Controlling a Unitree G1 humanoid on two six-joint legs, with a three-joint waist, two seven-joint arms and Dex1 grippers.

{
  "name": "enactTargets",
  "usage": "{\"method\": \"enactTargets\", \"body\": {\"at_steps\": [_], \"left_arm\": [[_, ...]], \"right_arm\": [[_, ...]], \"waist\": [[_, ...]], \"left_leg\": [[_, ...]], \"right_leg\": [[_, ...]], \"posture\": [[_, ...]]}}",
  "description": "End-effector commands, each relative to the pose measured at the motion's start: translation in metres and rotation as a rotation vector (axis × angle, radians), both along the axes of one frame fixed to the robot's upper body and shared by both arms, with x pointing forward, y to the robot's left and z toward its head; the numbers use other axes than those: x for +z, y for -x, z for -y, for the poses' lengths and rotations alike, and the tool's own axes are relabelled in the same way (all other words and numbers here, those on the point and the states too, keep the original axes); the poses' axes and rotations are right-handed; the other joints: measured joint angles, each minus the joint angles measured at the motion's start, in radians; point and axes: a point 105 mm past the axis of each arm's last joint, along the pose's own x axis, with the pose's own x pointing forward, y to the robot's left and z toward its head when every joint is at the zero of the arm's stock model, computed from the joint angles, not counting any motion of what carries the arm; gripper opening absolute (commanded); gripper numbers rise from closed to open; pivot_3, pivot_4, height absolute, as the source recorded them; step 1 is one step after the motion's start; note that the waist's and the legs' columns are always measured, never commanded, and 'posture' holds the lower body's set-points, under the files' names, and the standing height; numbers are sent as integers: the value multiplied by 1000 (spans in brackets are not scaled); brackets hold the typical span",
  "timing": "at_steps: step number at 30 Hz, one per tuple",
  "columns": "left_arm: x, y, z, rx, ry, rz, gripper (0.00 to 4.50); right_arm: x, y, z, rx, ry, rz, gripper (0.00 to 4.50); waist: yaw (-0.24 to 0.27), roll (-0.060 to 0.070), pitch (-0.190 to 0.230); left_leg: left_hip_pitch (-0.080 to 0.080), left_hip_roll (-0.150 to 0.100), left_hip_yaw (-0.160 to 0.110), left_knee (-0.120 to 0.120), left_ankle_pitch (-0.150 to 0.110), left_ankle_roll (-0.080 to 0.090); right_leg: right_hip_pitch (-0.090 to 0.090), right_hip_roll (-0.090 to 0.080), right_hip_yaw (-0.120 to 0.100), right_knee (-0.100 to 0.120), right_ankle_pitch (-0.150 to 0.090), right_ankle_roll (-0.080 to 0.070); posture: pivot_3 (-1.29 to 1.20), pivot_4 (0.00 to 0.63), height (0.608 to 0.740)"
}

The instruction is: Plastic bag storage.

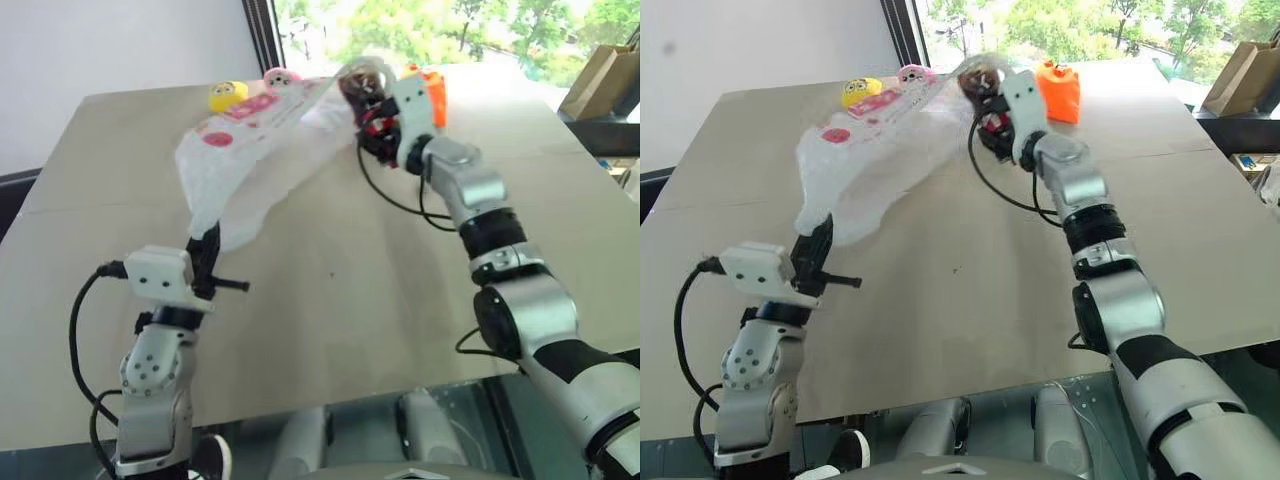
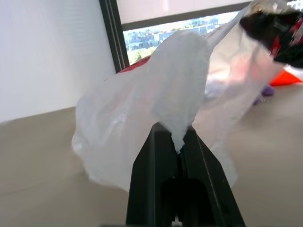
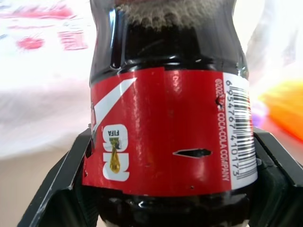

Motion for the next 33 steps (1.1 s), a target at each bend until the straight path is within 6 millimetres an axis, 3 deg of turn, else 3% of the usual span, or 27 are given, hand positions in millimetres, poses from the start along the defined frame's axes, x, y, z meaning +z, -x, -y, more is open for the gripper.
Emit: {"method": "enactTargets", "body": {"at_steps": [1,5,8,15,18,22,26,29,33], "left_arm": [[11,6,4,-18,-5,51,0],[17,4,6,-11,15,65,0],[21,1,11,-23,21,79,0],[16,2,27,-105,54,65,0],[12,5,33,-142,62,47,0],[-1,9,38,-185,59,-4,0],[-9,7,38,-187,65,-27,0],[-8,3,41,-190,69,-25,0],[-7,-3,43,-193,77,-15,0]], "right_arm": [[30,19,-1,21,-51,79,3075],[11,51,-23,202,17,-10,3075],[-19,72,-36,332,90,-127,3075],[-60,83,-71,445,-31,-441,3075],[-54,77,-89,475,-107,-489,3075],[-31,56,-112,433,-296,-532,3075],[-25,29,-124,236,-563,-591,3075],[-23,24,-128,192,-654,-574,4488],[-34,19,-122,156,-580,-495,4488]], "waist": [[0,0,0],[-2,0,0],[-3,0,0],[-2,0,0],[-3,0,0],[-4,0,0],[-1,0,0],[9,-1,-1],[-5,-1,0]], "left_leg": [[0,0,0,0,0,0],[1,1,0,0,-2,3],[2,1,0,1,-2,4],[2,1,-1,2,-2,4],[2,1,-1,2,-2,4],[2,1,-1,1,-2,3],[2,2,-1,0,-1,2],[2,1,-2,0,-1,2],[2,1,0,0,0,0]], "right_leg": [[0,0,0,0,0,0],[0,1,0,2,0,0],[0,1,0,3,0,0],[1,1,0,3,0,0],[1,2,0,3,0,0],[0,2,0,3,0,0],[0,2,-1,2,0,0],[2,2,-2,0,0,0],[1,1,0,1,0,0]], "posture": [[0,150,740],[0,150,740],[0,150,740],[0,150,740],[0,150,740],[0,150,740],[0,150,740],[0,150,740],[0,150,740]]}}
